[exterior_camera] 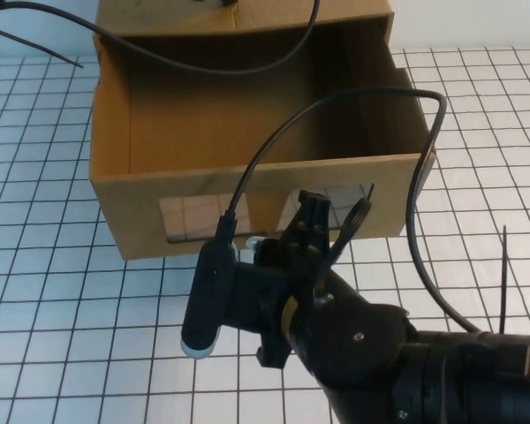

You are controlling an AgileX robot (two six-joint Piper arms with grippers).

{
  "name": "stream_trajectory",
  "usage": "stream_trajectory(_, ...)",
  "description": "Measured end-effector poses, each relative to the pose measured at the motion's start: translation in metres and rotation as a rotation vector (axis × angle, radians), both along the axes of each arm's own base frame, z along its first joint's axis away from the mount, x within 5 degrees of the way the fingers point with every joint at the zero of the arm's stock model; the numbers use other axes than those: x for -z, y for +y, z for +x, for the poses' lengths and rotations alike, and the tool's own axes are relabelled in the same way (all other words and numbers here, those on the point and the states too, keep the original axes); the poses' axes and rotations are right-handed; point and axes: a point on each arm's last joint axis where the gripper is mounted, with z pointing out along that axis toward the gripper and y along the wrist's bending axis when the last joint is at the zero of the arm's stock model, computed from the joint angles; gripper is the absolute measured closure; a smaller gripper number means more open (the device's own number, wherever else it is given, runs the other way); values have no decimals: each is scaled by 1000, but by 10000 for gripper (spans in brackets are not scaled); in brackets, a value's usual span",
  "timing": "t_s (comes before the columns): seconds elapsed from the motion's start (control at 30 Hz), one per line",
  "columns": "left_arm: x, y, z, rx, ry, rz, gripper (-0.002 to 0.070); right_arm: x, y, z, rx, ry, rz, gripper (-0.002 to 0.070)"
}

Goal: Open the shoe box
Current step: 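Pull the top drawer of the cardboard box fully open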

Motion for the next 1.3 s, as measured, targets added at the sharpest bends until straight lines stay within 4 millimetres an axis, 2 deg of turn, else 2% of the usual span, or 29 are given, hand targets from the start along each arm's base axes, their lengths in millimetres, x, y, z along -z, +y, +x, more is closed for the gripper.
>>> stream_trajectory(0.13,0,0,0,0,0,0,677,-1,-1,-2,12,34,26,633)
stream_trajectory(0.3,-3,1,-2,0,-6,-2,677,-10,-9,-10,42,141,112,482)
stream_trajectory(0.4,-7,2,-4,-2,-18,-2,677,-22,-14,-22,54,205,164,423)
stream_trajectory(0.57,-25,5,-17,14,-35,1,677,-52,-29,-49,55,258,255,440)
stream_trajectory(0.7,-52,11,-35,20,-89,-19,677,-73,-51,-52,121,233,287,483)
stream_trajectory(0.87,-88,20,-64,25,-173,-44,677,-100,-78,-25,310,194,341,562)
stream_trajectory(0.97,-103,24,-78,36,-222,-46,677,-118,-96,-1,416,174,398,644)
stream_trajectory(1.07,-116,29,-91,34,-259,-43,677,-130,-117,20,505,181,436,675)
stream_trajectory(1.2,-129,41,-115,4,-292,1,677,-131,-149,42,618,265,460,685)
stream_trajectory(1.3,-127,51,-132,-15,-279,63,677,-128,-175,52,681,350,489,687)
